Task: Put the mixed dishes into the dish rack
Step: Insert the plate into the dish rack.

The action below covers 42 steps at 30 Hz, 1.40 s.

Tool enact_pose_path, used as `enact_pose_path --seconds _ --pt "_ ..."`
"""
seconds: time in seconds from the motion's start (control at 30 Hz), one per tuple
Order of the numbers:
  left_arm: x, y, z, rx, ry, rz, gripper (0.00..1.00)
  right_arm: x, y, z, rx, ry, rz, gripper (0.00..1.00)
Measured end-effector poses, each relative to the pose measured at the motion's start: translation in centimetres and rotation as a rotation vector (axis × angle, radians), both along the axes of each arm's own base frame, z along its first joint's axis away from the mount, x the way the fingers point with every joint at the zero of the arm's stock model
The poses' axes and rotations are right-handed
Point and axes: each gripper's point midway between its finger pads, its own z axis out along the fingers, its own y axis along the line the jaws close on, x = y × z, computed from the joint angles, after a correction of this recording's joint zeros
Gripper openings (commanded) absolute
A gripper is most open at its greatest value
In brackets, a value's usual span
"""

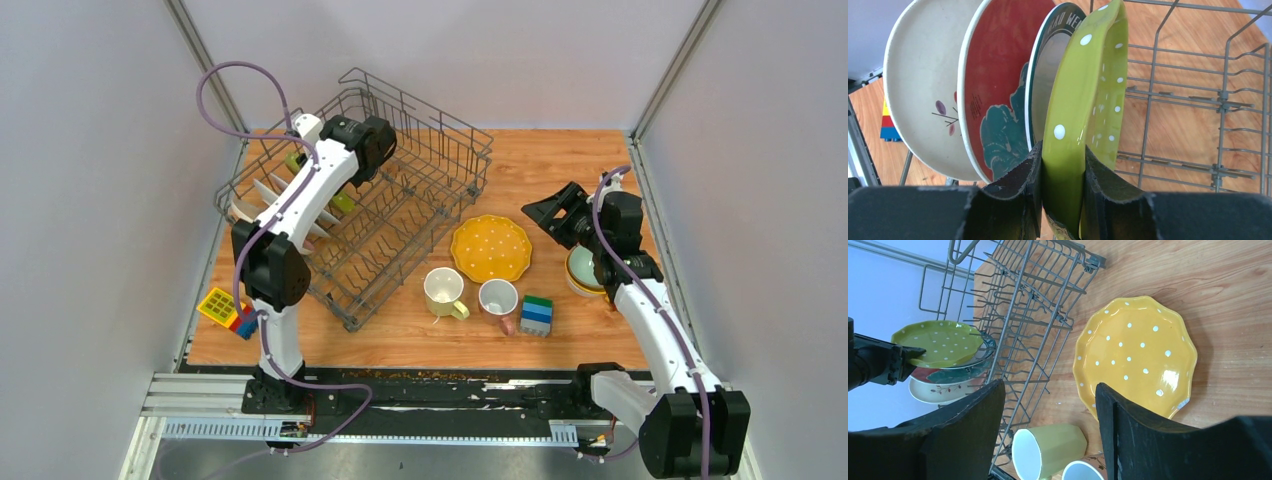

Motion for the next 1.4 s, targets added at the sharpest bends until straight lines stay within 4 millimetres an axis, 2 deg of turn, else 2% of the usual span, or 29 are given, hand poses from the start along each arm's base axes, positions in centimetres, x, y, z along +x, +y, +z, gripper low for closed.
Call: enact_pose_path --seconds 0.2,0.37,0.47,0.6,0.7,0.8,0.97,1.4 --pt "0.5 0.2 -1.0 -0.004 0.026 0.001 0.0 0.0 0.0 -0.1 -0.001 0.002 -0.001 0.68" --pt "0.9 0.4 -2.1 -0.014 0.04 -0.002 0.12 0.1 0.0 -0.3 -0.001 0.009 -0.001 0.68" --pt "1.2 0.2 -2.7 -0.028 0.041 -0.006 0.14 0.2 0.0 -0.5 -0.001 0.017 0.0 0.68" --pt "1.1 0.1 -3.7 -0.04 0.071 -0.009 0.27 0.2 0.0 -0.6 -0.001 0.019 0.0 0.68" --pt "1.1 -0.1 -4.3 -0.04 0.087 -0.013 0.29 0.2 0.0 -0.5 -0.001 0.017 0.0 0.68" --pt "1.3 -0.1 -4.6 -0.04 0.089 -0.011 0.39 0.2 0.0 -0.5 -0.001 0.017 0.0 0.68" --pt "1.3 0.2 -4.3 -0.02 0.085 -0.011 0.46 0.2 0.0 -0.5 -0.001 0.017 0.001 0.68" --pt "1.4 0.3 -4.2 -0.009 0.085 -0.014 0.48 0.2 0.1 -0.3 0.002 0.014 0.008 0.68"
